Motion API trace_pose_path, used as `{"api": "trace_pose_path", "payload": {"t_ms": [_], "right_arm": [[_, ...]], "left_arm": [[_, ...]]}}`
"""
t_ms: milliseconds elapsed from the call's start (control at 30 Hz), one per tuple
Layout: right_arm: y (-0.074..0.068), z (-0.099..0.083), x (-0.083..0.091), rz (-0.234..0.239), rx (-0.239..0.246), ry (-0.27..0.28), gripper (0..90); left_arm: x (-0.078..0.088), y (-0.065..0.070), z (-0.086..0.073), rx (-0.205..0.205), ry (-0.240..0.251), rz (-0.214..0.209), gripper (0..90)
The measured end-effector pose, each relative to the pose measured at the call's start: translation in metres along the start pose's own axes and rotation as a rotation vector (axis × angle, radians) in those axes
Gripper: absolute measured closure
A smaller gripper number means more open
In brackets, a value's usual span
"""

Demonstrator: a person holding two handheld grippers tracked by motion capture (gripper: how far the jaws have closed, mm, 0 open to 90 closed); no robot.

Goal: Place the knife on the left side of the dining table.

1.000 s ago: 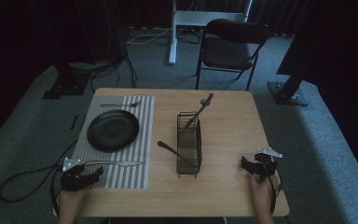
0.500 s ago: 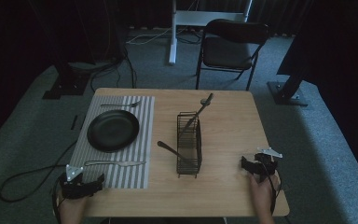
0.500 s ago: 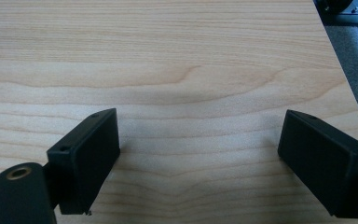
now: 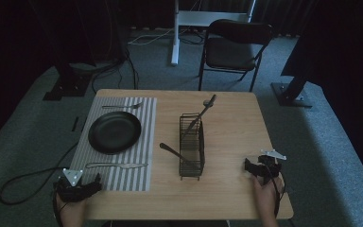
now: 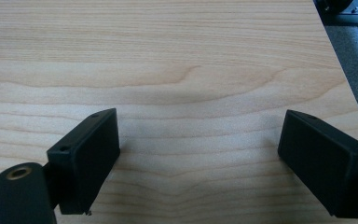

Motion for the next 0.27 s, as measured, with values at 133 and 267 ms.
{"api": "trace_pose_path", "payload": {"t_ms": [133,267], "right_arm": [[0.0000,0.0000,0.0000,0.000,0.000,0.000,11.7],[0.0000,0.0000,0.0000,0.000,0.000,0.000,11.7]], "left_arm": [[0.0003,-0.0060,-0.0008,0.002,-0.004,0.029,1.4],[0.0009,-0.0085,0.0002,0.006,0.005,0.043,1.4]]}}
Point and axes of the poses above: each handheld gripper's, and its own axes: x roughly backward along the jaws, z roughly out of its top, y roughly to its right, the point moved 10 cm from there along -x, roughly forward along the jaws, and after that the axes turned 13 degrees about -x, right-handed, at the moved point
